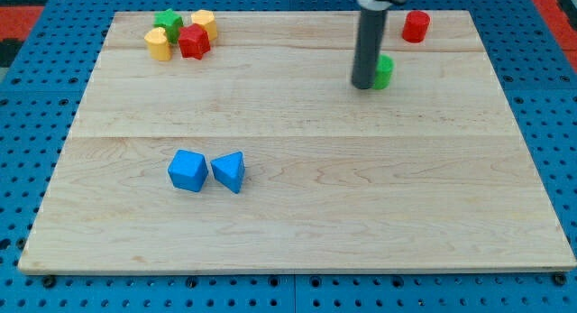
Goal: Push the blue triangle to the top right of the board
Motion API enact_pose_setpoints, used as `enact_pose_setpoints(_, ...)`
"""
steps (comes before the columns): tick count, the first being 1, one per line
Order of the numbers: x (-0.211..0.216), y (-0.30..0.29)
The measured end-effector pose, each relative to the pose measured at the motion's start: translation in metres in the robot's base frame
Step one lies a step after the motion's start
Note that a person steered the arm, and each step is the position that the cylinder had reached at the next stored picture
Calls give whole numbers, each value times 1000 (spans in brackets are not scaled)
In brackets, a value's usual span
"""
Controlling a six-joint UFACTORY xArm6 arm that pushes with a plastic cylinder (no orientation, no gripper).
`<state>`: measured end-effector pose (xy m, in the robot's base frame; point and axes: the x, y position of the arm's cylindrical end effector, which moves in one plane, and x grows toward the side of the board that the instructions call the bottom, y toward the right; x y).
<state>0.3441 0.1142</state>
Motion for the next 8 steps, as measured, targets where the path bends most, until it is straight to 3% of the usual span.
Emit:
enact_pose_setpoints(1, -16, 19)
enact_pose_setpoints(2, -59, 29)
enact_pose_setpoints(4, -1, 46)
enact_pose_setpoints(5, -25, 84)
enact_pose_setpoints(6, -9, 97)
enact_pose_setpoints(7, 104, 75)
enact_pose_setpoints(8, 218, -1)
